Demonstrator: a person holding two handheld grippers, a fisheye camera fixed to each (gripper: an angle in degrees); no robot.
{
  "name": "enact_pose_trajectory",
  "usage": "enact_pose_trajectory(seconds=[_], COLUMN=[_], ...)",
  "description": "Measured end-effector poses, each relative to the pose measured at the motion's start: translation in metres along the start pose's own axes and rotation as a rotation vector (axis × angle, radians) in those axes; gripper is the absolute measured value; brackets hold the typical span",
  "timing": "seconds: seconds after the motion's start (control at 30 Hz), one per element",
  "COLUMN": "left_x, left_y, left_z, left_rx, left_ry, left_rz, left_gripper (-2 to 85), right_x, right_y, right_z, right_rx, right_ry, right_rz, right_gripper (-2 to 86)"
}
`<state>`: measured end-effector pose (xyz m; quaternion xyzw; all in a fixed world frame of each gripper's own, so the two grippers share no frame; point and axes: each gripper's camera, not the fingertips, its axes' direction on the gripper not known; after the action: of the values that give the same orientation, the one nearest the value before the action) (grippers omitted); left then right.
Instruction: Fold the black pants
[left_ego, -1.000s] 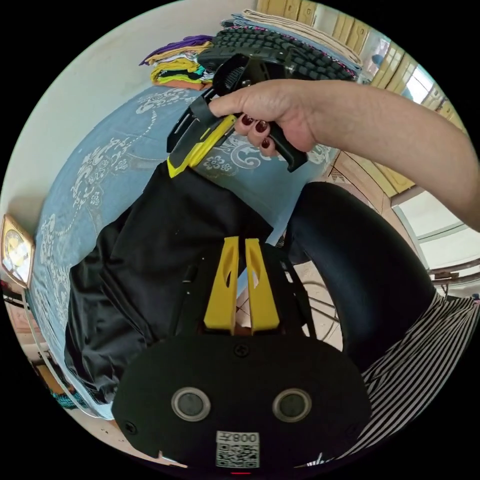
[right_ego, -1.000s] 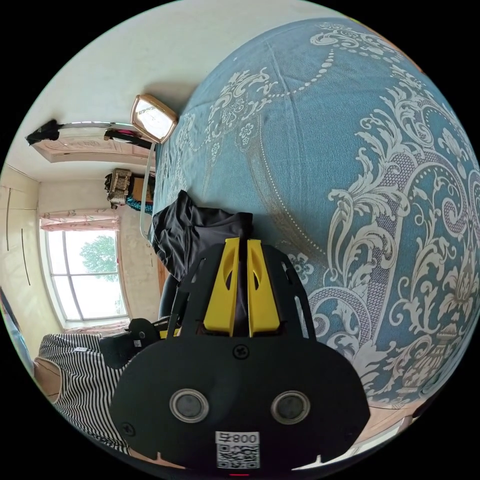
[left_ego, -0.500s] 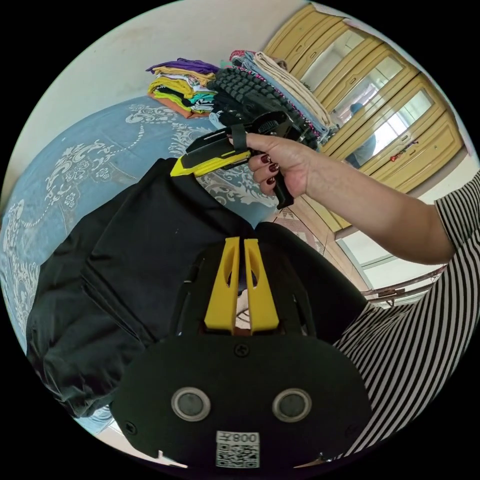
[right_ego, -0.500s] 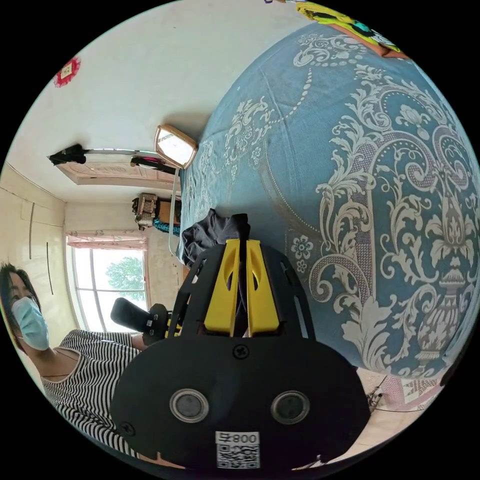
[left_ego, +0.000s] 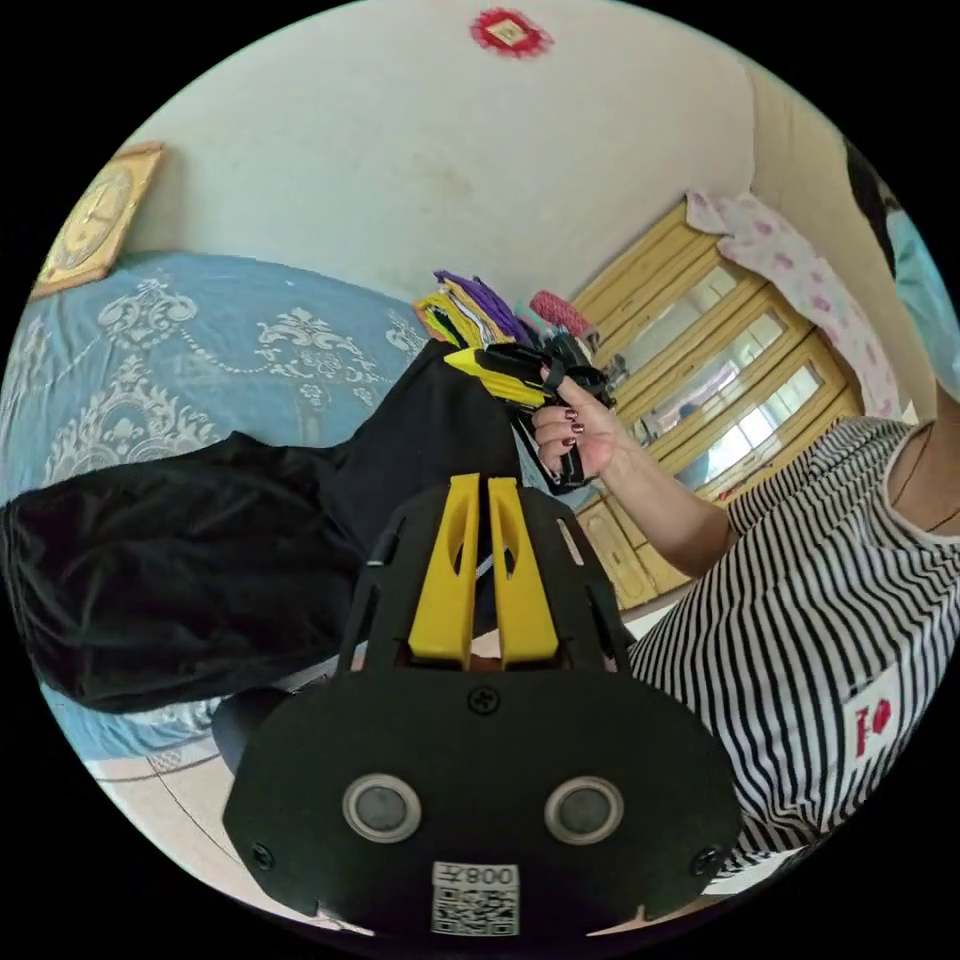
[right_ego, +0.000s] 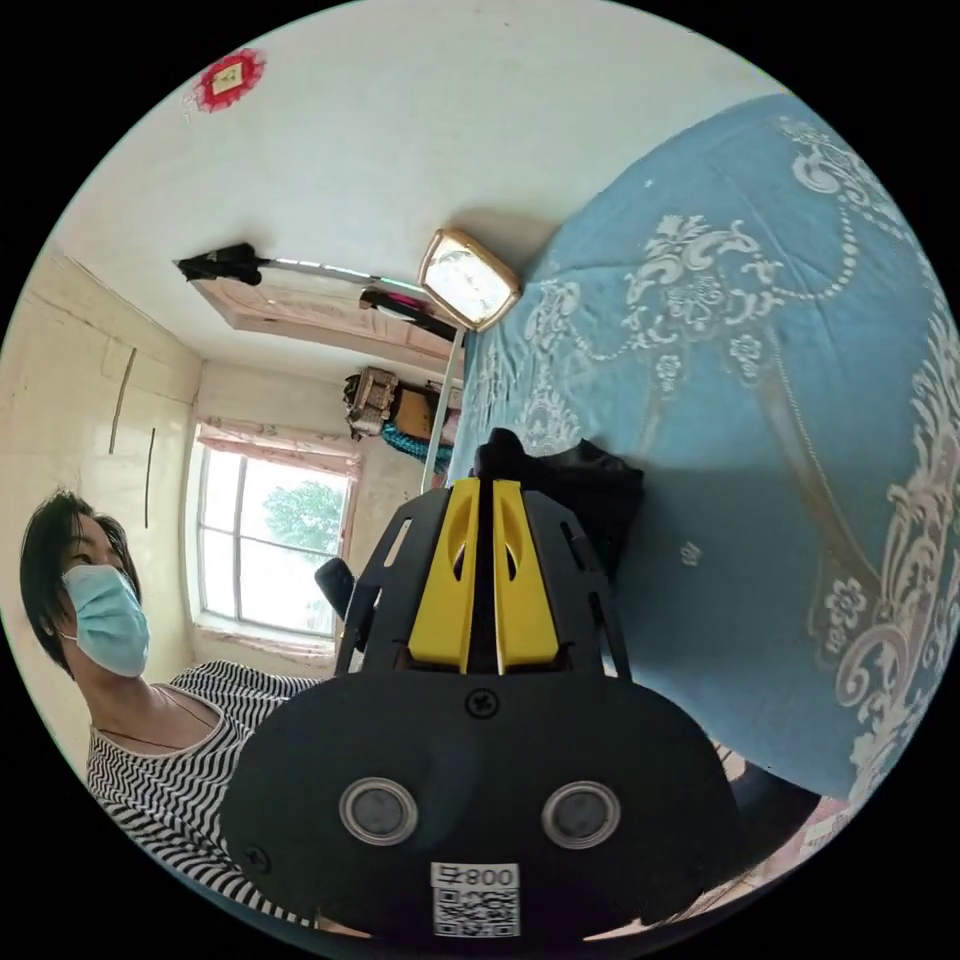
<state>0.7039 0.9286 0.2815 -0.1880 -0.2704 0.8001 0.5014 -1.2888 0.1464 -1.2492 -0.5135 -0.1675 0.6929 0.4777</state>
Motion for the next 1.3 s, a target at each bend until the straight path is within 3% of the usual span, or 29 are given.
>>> enact_pose_trajectory(seconds=[0.13,0.33,0.5,0.73,0.9,1.07,1.17,1.3], left_x=[-0.091,-0.204,-0.276,-0.343,-0.363,-0.343,-0.314,-0.296], left_y=[0.078,0.188,0.266,0.353,0.408,0.451,0.446,0.409], left_z=[-0.103,-0.201,-0.246,-0.279,-0.286,-0.296,-0.292,-0.262], left_rx=[0.215,0.366,0.414,0.471,0.524,0.610,0.617,0.462], left_ry=[-0.035,-0.152,-0.202,-0.218,-0.196,-0.281,-0.312,-0.377], left_rz=[-0.187,-0.385,-0.516,-0.638,-0.702,-0.721,-0.609,-0.458], left_gripper=[1.5,1.6,1.7,1.7,1.4,0.4,0.2,0.1], right_x=[-0.053,-0.116,-0.150,-0.184,-0.214,-0.251,-0.278,-0.309], right_y=[-0.037,-0.084,-0.107,-0.123,-0.130,-0.129,-0.120,-0.110], right_z=[0.080,0.229,0.338,0.419,0.459,0.449,0.447,0.490], right_rx=[-0.084,-0.250,-0.359,-0.434,-0.498,-0.439,-0.415,-0.488], right_ry=[-0.026,0.004,0.087,0.089,0.120,0.073,0.062,0.204], right_rz=[-0.080,-0.125,-0.113,-0.084,-0.116,-0.217,-0.304,-0.428], right_gripper=[2.0,2.1,2.2,2.5,2.5,1.6,0.7,0.2])
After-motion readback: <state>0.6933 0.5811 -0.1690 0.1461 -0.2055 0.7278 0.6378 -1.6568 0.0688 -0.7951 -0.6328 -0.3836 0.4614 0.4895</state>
